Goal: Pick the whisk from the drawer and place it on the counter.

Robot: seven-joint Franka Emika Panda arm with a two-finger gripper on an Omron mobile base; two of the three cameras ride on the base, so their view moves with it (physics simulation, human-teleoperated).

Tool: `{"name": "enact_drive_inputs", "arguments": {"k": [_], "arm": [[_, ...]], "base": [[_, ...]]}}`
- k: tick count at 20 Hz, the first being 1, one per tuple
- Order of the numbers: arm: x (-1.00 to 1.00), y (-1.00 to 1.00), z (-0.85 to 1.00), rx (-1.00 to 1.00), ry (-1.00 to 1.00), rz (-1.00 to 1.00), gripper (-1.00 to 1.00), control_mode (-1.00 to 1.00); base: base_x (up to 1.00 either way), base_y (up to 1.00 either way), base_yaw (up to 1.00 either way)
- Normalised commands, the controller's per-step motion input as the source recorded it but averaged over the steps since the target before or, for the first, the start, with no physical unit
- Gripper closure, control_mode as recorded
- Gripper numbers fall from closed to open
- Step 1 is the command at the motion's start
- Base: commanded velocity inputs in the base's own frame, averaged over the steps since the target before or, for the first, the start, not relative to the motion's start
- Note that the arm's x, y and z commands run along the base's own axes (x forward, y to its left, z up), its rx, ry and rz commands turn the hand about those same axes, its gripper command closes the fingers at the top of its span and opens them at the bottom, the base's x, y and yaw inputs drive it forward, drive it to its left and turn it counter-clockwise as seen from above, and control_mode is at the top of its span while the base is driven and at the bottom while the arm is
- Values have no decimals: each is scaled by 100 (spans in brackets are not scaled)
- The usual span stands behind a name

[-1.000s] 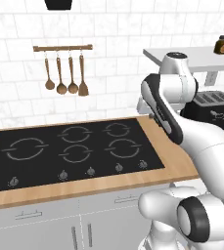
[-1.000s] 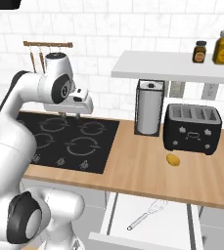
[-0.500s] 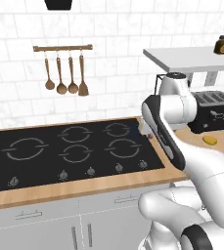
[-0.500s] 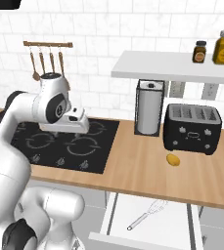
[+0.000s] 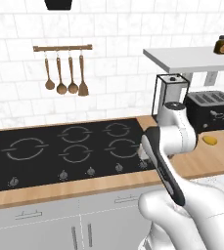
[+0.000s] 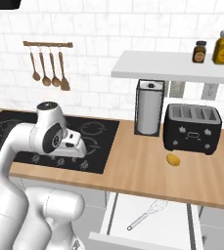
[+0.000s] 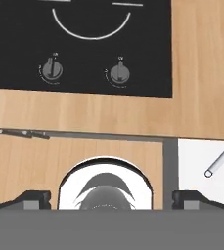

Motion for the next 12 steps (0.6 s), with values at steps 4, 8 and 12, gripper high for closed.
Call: {"name": "enact_drive_inputs", "arguments": {"k": [4,8,12], "arm": [[0,0,0,0,0,0,-100,100],[0,0,0,0,0,0,-100,100],[0,0,0,0,0,0,-100,100]], "base": [[-28,8,-4],[-36,6,-13],[-33,23,-21]]}}
